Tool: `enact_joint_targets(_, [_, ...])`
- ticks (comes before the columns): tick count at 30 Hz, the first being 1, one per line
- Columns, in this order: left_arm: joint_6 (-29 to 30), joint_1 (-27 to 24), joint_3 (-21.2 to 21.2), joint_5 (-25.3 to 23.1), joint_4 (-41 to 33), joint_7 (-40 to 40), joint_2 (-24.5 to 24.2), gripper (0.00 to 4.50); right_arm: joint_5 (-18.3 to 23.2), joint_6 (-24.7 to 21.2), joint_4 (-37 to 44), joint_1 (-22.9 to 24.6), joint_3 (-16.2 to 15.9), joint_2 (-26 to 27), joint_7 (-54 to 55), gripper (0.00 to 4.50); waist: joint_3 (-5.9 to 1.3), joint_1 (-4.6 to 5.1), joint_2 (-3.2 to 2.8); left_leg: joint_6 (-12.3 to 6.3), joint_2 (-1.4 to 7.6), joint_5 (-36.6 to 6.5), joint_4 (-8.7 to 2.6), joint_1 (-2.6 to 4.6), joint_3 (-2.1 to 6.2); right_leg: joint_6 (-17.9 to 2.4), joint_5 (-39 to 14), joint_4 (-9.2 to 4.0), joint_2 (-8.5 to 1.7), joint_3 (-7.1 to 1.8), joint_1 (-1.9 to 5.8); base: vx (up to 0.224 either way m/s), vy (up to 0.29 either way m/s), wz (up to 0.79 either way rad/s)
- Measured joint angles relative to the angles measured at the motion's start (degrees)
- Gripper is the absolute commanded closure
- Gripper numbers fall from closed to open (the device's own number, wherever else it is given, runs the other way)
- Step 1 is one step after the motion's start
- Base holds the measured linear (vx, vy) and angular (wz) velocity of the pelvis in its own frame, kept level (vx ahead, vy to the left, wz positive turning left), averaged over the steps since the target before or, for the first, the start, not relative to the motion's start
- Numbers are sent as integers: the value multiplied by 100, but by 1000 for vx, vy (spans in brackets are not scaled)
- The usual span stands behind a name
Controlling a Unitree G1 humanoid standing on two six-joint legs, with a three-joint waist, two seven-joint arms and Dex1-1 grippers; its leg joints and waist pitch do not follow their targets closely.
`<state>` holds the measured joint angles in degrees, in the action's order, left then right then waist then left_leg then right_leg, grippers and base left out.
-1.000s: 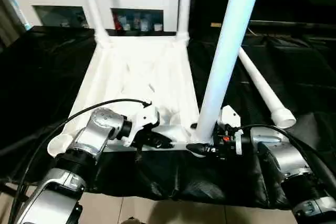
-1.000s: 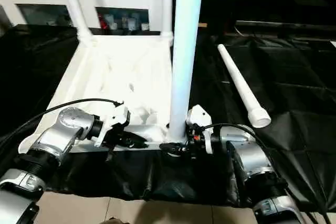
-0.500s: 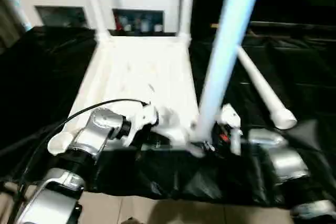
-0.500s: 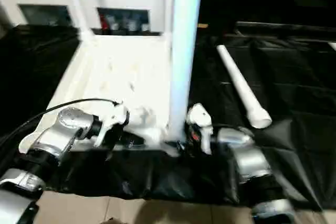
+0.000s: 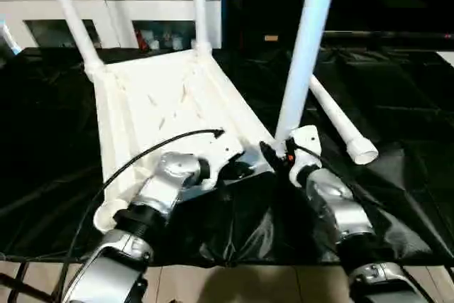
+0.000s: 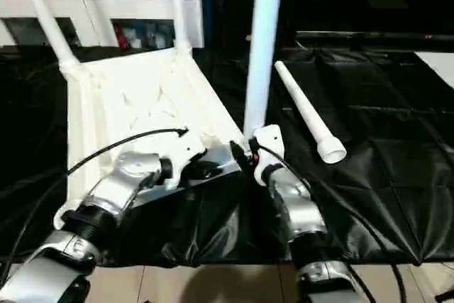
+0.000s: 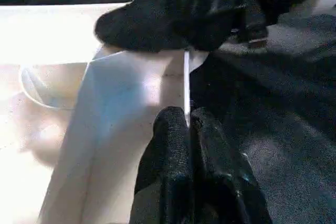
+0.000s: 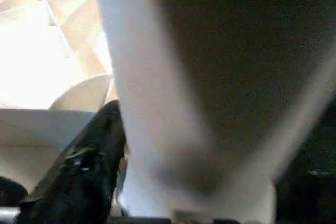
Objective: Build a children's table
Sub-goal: Rotate leg to tighten
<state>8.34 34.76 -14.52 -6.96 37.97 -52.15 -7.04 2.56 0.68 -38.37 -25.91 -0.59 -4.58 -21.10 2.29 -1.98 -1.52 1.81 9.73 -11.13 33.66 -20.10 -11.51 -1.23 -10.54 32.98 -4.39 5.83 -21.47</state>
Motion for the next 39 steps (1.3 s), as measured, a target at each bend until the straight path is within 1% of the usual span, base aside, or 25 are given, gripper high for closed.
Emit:
enact_joint_targets(2, [-78,0,-8,15,-12,-134,-60,450,18,58,6,3,-66,-128,-325,56,-1,3,-3,0,-2,0,-6,-7,-1,-2,1,5,0,-3,-7,0,0,0])
enact_joint_targets(4, [-175,-1,-23,64,-15,-285,-146,450,57,99,43,16,-135,-231,-676,52,-2,1,-5,0,-1,0,-10,-20,-1,-4,4,16,0,-3,-25,0,0,0])
enact_joint_targets(5, [-292,-18,-26,131,-20,-488,-234,450,147,95,196,94,-200,-438,-1098,52,-1,-5,-5,0,1,0,-15,-37,-1,-5,7,20,1,-1,-43,0,0,0])
enact_joint_targets(6, [-391,-60,-43,229,-59,-731,-354,450,224,101,369,204,-338,-616,-1551,52,-1,-32,-4,-1,3,1,-20,-46,-1,-20,17,21,4,0,-49,0,0,0])
enact_joint_targets(8, [-511,-81,-48,297,-71,-1078,-492,450,344,105,570,301,-446,-822,-2201,52,-3,-92,-8,-2,7,1,-36,-48,-3,-25,19,26,8,0,-53,0,0,0])
enact_joint_targets(10, [-592,-81,-49,349,-81,-1337,-615,450,435,74,680,364,-481,-925,-2583,52,-5,-137,-10,-26,14,15,-39,-74,-4,-29,16,27,13,1,-73,0,0,0])
enact_joint_targets(12, [-648,-88,-74,414,-134,-1606,-733,450,549,-38,892,418,-589,-1159,-3111,52,-5,-181,-10,-34,13,15,-27,-114,-5,-29,16,33,12,1,-109,0,0,0])
enact_joint_targets(13, [-703,-95,-95,451,-142,-1737,-795,450,603,-59,979,453,-658,-1312,-3394,52,-5,-212,-10,-44,14,9,-12,-127,-5,-33,14,43,11,0,-119,0,0,0])
enact_joint_targets(14, [-750,-97,-109,494,-143,-1903,-864,450,650,-66,1078,502,-729,-1422,-3716,52,-5,-264,-10,-53,14,3,4,-139,-5,-36,12,54,8,-2,-131,0,0,0])
enact_joint_targets(16, [-818,-97,-130,506,-142,-2076,-934,450,680,-108,1127,508,-806,-1539,-4022,52,-4,-315,-9,-54,14,2,18,-141,-7,-35,12,63,6,-5,-133,0,0,0])
enact_joint_targets(18, [-888,-96,-166,521,-117,-2256,-1008,450,711,-150,1167,508,-897,-1620,-4320,78,-4,-346,-8,-47,14,0,29,-139,-11,-35,12,77,0,-7,-129,0,0,0])
enact_joint_targets(20, [-954,-96,-204,544,-88,-2423,-1060,450,715,-196,1208,507,-964,-1711,-4562,86,-2,-368,-5,-25,14,-12,41,-135,-17,-34,12,92,-2,-18,-123,0,0,0])
enact_joint_targets(21, [-975,-96,-216,551,-74,-2496,-1077,450,722,-215,1215,507,-988,-1737,-4647,97,0,-372,-2,-25,14,-12,44,-131,-19,-33,11,95,-2,-23,-119,0,0,0])
enact_joint_targets(22, [-997,-96,-223,554,-64,-2540,-1094,450,742,-253,1226,507,-1000,-1748,-4714,97,1,-373,0,-24,14,-12,46,-128,-21,-33,11,97,-2,-26,-116,0,0,0])
enact_joint_targets(23, [-1022,-96,-235,556,-62,-2606,-1119,450,783,-290,1235,506,-1005,-1756,-4795,113,3,-373,2,-24,14,-12,47,-126,-21,-32,11,98,-2,-28,-115,0,0,0])
enact_joint_targets(26, [-1099,-96,-271,567,-57,-2720,-1162,450,834,-371,1254,494,-1035,-1789,-4908,126,3,-380,3,-24,14,-12,47,-125,-21,-31,11,102,-2,-29,-113,0,0,0])
enact_joint_targets(30, [-1153,-94,-276,608,-16,-2802,-1196,450,838,-426,1291,487,-1066,-1821,-5026,165,2,-396,3,-24,15,-12,47,-127,-21,-23,6,105,-2,-30,-114,0,0,0])
enact_joint_targets(35, [-1148,-93,-272,617,-7,-2797,-1169,450,864,-509,1372,550,-1038,-1745,-4974,174,2,-402,3,-24,16,-12,47,-128,-21,-21,5,107,-2,-29,-115,0,0,0])
enact_joint_targets(39, [-1030,-82,-201,561,54,-2376,-1061,450,837,-564,1371,643,-845,-1553,-4360,178,1,-382,4,-23,16,-12,50,-112,-21,-21,6,109,-2,-30,-101,0,0,0])
